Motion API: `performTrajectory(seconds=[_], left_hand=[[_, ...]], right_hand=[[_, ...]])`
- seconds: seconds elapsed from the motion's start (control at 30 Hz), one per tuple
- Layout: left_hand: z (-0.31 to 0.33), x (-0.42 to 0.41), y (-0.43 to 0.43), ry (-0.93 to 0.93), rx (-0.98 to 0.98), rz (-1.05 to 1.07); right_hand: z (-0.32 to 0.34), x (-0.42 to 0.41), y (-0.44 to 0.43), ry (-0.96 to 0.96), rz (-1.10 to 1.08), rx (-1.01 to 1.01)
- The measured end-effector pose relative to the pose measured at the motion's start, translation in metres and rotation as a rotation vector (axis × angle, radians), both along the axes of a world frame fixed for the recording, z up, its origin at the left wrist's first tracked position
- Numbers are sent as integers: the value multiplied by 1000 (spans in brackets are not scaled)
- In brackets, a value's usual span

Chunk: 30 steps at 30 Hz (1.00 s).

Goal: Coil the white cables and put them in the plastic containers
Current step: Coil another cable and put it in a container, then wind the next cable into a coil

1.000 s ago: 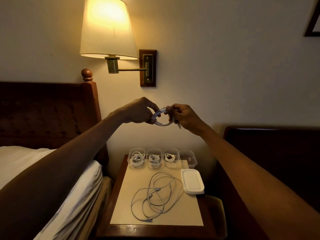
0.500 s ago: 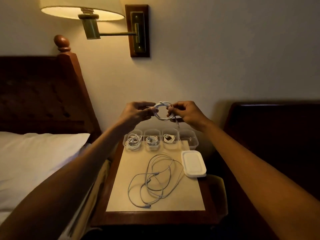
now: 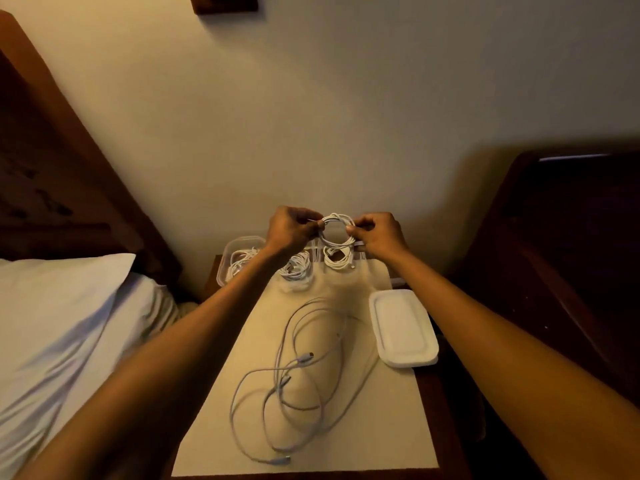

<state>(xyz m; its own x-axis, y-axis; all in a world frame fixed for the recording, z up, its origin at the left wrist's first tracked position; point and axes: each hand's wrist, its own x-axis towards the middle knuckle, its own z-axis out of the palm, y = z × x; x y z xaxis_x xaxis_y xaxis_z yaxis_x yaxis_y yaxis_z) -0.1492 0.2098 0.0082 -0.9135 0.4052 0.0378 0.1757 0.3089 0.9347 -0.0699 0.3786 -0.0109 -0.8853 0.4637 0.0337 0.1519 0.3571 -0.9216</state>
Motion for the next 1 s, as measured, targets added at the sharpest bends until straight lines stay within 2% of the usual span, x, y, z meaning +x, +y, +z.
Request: performTrajectory(seconds=[0.13, 0.33, 0.63, 0.9, 1.0], left_hand=[[-34, -26, 17, 58, -113, 19], [-67, -38, 35, 315, -368, -90], [-90, -38, 45, 425, -596, -192], [-106, -34, 49, 594, -677, -202], [-111, -34, 49, 598, -695, -185]], right_hand=[[-33, -28, 10, -49, -39, 81], [-72, -38, 20, -186, -8, 304], [-87, -33, 20, -210, 46, 574], [-90, -33, 13, -224, 43, 671], [-90, -35, 10, -232, 8, 685]])
